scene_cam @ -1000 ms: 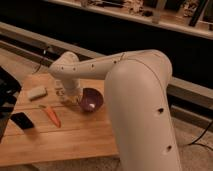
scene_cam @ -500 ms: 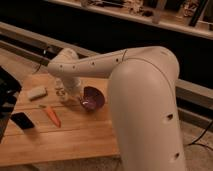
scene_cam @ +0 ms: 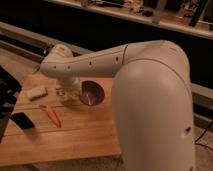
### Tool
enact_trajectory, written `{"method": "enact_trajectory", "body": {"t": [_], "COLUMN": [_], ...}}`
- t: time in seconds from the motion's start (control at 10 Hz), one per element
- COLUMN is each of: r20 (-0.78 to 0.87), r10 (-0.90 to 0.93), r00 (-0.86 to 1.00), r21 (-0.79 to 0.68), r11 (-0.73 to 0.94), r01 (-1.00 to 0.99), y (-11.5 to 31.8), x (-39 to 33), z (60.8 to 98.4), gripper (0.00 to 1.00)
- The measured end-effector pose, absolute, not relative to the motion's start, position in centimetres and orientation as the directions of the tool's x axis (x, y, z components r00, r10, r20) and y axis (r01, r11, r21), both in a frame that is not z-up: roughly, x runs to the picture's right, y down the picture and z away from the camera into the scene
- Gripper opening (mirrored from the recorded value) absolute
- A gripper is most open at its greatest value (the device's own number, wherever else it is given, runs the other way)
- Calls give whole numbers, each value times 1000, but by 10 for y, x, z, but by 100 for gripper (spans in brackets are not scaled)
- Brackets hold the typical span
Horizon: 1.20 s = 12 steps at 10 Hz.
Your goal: Pick up the ceramic bowl
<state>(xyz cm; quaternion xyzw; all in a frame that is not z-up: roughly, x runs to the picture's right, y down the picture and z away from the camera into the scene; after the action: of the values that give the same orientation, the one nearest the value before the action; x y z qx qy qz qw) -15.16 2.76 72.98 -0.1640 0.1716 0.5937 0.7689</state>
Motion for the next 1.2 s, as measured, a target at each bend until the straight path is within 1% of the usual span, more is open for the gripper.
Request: {"method": "enact_trajectory", "body": {"t": [0.5, 0.7, 0.9, 1.2], "r20": [-372, -299, -263, -268], "r10": [903, 931, 942, 941], "r00": [214, 208, 207, 208], "r21": [-22, 8, 22, 20], "r11": [222, 221, 220, 221], "r01": [-975, -975, -975, -975], "y": [8, -4, -9, 1], "x": [-149, -147, -146, -148], "z": [680, 661, 656, 659], "gripper": [0, 0, 0, 0]}}
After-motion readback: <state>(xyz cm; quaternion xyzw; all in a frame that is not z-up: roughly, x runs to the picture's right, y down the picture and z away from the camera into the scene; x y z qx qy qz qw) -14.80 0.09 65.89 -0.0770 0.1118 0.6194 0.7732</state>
